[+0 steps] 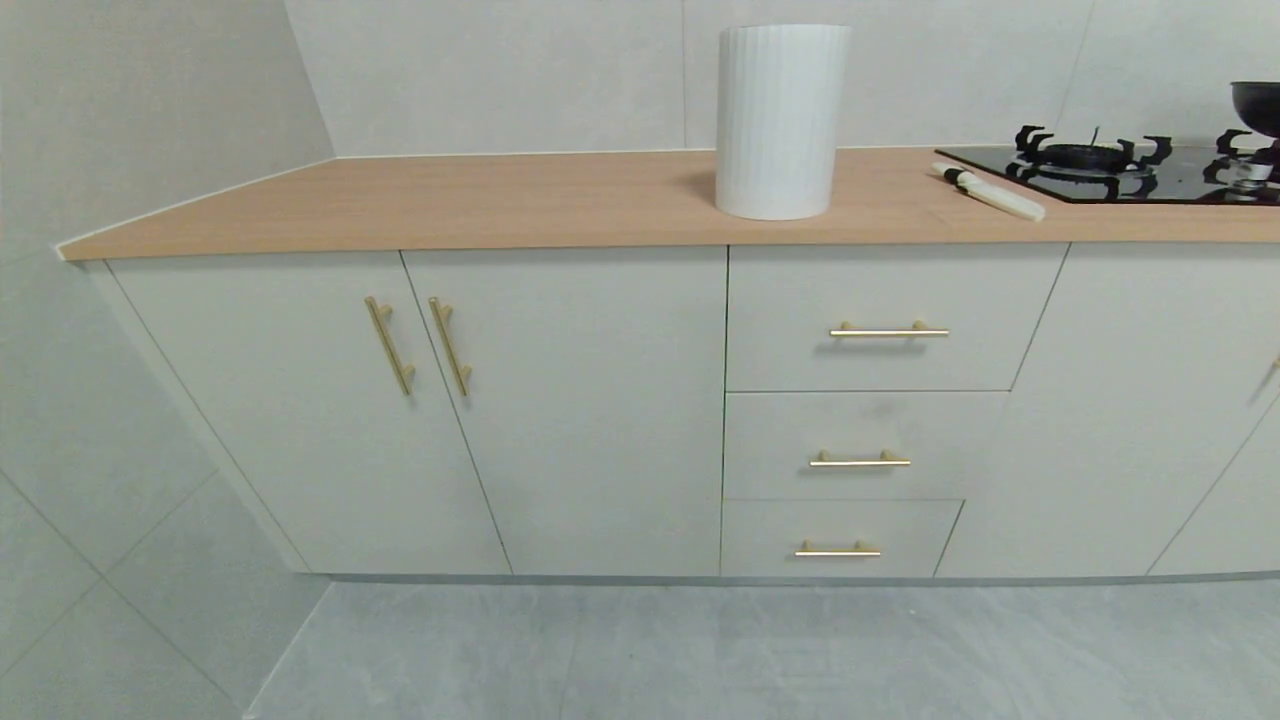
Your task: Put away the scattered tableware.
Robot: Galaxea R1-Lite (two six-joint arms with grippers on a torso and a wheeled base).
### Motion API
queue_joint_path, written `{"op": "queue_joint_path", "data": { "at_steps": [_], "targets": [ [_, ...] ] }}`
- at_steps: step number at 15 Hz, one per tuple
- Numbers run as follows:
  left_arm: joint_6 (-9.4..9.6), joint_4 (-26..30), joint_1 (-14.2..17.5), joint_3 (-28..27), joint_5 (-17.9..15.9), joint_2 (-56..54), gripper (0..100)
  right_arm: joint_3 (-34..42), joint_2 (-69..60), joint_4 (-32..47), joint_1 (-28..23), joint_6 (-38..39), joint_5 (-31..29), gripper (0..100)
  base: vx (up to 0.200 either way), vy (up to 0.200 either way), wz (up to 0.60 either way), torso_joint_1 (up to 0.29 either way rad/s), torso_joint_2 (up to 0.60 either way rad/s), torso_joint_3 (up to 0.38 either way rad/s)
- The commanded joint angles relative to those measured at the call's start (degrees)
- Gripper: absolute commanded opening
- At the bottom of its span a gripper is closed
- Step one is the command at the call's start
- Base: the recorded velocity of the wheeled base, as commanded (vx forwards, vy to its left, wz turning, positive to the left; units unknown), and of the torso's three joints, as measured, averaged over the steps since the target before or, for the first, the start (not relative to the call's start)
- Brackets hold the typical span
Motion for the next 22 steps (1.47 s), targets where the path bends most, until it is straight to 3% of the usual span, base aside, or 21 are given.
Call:
{"op": "queue_joint_path", "data": {
  "at_steps": [1,18,22],
  "targets": [
    [-0.01,0.0,0.0,0.0,0.1,0.0,100,0.0,0.1,0.1,0.0,0.0,0.0,100,0.200,0.000,0.00,0.007,0.00,-0.002],
    [-0.01,0.0,0.0,0.0,0.1,0.0,100,-0.1,0.1,0.0,0.0,0.0,0.0,100,0.200,0.000,0.00,0.002,0.00,0.001],
    [-0.18,0.0,0.0,0.0,0.1,0.0,100,0.0,0.1,0.0,0.0,0.0,0.0,100,0.000,0.000,0.00,0.000,0.00,0.000]
  ]
}}
